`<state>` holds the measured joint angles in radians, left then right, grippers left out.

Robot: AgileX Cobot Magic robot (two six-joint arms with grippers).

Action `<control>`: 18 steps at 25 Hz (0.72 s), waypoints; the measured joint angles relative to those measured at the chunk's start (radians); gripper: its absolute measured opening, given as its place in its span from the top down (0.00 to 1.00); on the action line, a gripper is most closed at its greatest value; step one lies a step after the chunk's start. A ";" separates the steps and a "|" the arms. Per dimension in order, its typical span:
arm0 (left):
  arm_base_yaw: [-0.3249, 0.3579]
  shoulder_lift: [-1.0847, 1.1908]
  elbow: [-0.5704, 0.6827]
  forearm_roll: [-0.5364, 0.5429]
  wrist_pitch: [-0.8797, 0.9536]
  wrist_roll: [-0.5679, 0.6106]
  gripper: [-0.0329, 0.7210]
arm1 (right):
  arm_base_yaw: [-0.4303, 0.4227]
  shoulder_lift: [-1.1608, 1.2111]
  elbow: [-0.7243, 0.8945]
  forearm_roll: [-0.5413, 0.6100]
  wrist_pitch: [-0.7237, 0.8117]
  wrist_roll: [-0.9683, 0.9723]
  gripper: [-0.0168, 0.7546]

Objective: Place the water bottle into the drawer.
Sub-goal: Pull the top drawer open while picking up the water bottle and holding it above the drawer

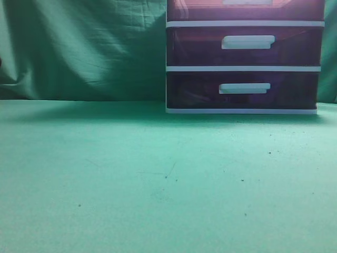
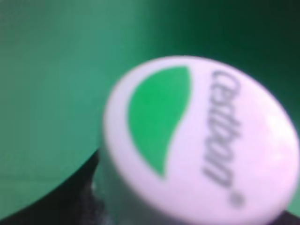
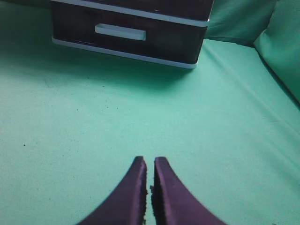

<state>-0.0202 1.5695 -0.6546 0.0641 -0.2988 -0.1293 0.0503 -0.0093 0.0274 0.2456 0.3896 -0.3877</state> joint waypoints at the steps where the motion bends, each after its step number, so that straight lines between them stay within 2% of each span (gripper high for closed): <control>1: 0.000 0.000 -0.002 0.020 -0.002 0.000 0.48 | 0.000 0.000 0.000 0.000 0.000 0.000 0.91; 3: 0.000 0.000 -0.002 0.064 0.000 -0.002 0.57 | 0.000 0.000 0.000 0.000 0.000 0.000 0.91; 6: 0.000 -0.019 -0.002 0.122 0.012 -0.002 0.56 | 0.000 0.000 0.000 0.000 0.000 0.000 0.91; 11: -0.002 -0.158 -0.010 0.149 0.047 -0.002 0.56 | 0.000 0.000 0.000 0.000 0.000 0.000 0.91; 14: -0.021 -0.259 -0.064 0.154 0.132 -0.002 0.56 | 0.000 0.000 0.000 0.000 0.000 0.000 0.91; 18: -0.085 -0.363 -0.206 0.155 0.322 -0.002 0.56 | 0.000 0.000 0.000 0.000 0.000 0.000 0.91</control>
<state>-0.1049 1.2064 -0.8608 0.2192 0.0229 -0.1309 0.0503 -0.0093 0.0274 0.2456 0.3896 -0.3877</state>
